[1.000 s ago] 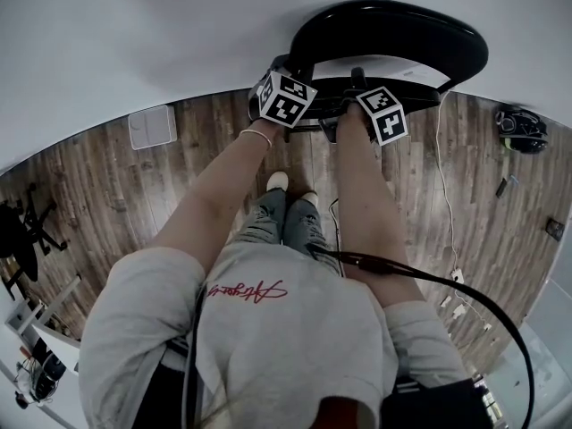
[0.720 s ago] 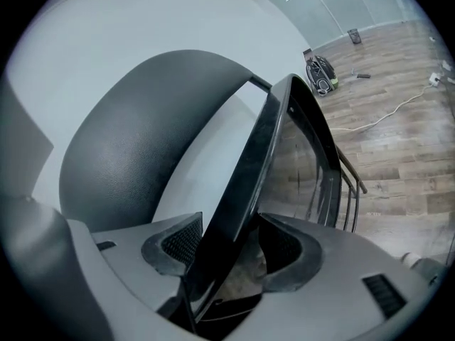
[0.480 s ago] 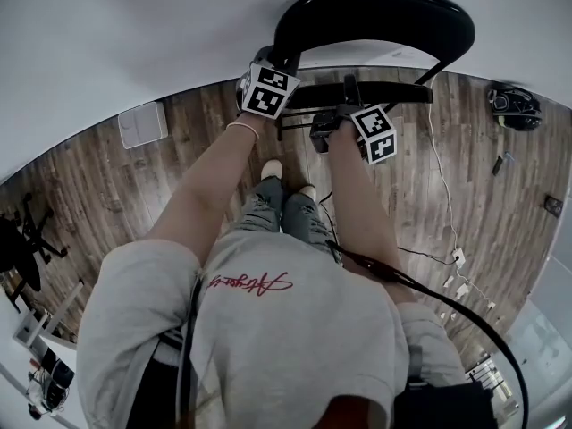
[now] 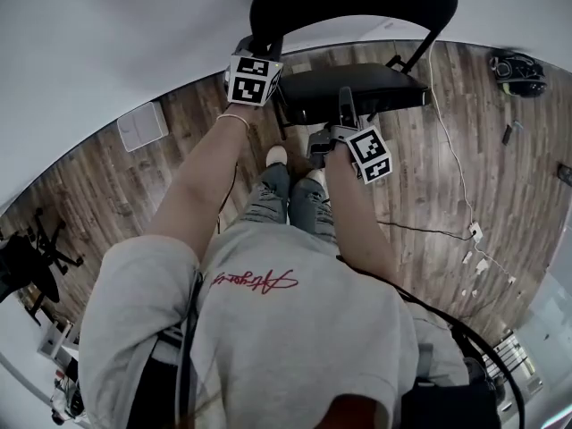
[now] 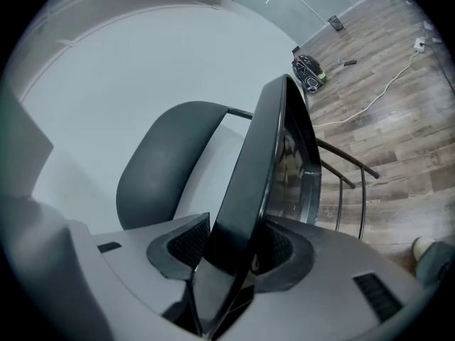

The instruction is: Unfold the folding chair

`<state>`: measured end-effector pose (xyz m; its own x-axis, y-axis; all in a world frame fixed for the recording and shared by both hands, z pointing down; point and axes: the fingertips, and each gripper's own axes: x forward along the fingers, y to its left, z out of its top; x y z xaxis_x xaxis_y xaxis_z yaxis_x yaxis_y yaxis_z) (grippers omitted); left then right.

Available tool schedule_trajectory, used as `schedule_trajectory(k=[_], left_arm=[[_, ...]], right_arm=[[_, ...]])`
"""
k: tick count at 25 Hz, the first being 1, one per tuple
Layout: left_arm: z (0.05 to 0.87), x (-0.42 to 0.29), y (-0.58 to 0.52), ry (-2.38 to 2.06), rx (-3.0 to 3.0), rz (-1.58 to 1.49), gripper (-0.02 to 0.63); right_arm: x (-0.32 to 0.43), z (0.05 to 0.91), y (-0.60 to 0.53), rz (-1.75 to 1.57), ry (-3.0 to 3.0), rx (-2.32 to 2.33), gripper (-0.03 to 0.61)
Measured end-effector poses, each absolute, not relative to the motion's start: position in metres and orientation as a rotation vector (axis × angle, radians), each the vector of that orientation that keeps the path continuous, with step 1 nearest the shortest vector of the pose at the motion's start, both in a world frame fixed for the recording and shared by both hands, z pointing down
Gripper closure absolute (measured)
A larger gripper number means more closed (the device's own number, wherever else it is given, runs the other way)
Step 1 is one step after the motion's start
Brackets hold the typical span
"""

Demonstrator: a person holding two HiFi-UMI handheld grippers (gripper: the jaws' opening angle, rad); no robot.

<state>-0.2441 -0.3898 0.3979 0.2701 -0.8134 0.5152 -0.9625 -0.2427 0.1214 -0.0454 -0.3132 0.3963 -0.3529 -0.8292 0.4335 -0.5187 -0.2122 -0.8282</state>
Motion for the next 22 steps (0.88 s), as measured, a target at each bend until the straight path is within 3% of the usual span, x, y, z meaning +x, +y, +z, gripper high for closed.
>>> schedule_trajectory(k=[4,14,22], left_arm=[[0.404,-0.246,-0.384,-1.671,2.107,0.469,0.581],[0.421,-0.242,-0.375,-1.754,2.134,0.414,0.58],[0.448,-0.244,-0.349,-1.964,1.955,0.43,0.557]], right_arm=[[-0.026,0.405,-0.273,-1.606,1.684,-1.583,0.413],[0.013,0.438,-0.21,-1.668,1.637,-1.494,0.413],[0.038,0.452,-0.174,-1.459,1.664,-1.518,0.4]])
